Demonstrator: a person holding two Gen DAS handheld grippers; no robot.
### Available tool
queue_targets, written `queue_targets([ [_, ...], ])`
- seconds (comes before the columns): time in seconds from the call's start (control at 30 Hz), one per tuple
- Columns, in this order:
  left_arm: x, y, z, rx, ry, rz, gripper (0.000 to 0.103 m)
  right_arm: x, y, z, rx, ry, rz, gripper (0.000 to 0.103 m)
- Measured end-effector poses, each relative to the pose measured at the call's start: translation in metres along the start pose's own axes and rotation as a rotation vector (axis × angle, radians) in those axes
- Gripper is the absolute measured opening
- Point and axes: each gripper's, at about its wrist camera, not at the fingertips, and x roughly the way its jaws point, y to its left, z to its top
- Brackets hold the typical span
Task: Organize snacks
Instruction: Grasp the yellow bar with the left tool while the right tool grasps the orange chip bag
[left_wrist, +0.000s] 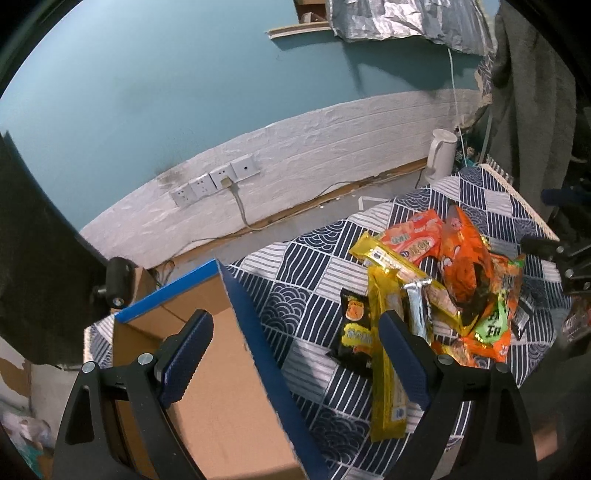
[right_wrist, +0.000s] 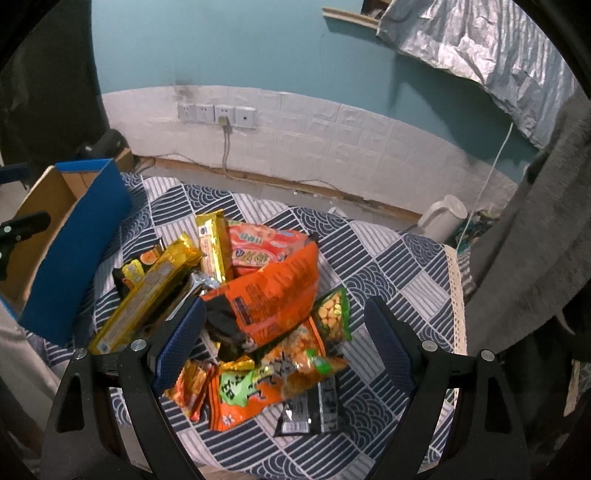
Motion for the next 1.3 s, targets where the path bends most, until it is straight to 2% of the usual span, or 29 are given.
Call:
queue_targets([
  [0.17,0.018,0.003,0.011,-0.018,0.007,-0.022,0.093,0.026,0.002,0.018,0.02,0.056,0.0,0.086],
  [0.37,0.044,0.008,0.007,-0.052,0.053,-0.038,0.093,0.071,-0.004,0.024,0.121,0.177,0.014,0.086],
  [0.57,0.066,0.015,0.004,-0.088,0.101,-0.046,0.093,0.097,-0.001,0.024,0.128,0.225,-0.026,0.086],
  [0.77,0.074,0.011,0.004,-0.087,0.112,-0.067,0.093,0.118,0.004,0.016,0.11,0.283,-0.033,0.086],
  [0.93,0.078,0.004,0.001,-0.072,0.129,-0.079,0.093,0.125,-0.008,-0.001,0.136,0.337,-0.04,0.086],
  [1.1,0.078,-0.009,-0.003,-0.038,0.14,-0.084,0.093,0.133,-0.029,-0.017,0.243,0.369,0.049,0.086],
  [1.17,0.079,-0.015,-0.005,-0.03,0.149,-0.097,0.093,0.137,-0.036,-0.022,0.288,0.375,0.098,0.082],
  [1.2,0.078,-0.018,-0.006,-0.028,0.153,-0.104,0.093,0.137,-0.04,-0.023,0.307,0.367,0.139,0.071],
  [1.3,0.079,-0.029,-0.009,-0.005,0.163,-0.115,0.093,0.13,-0.04,-0.021,0.289,0.345,0.162,0.062],
])
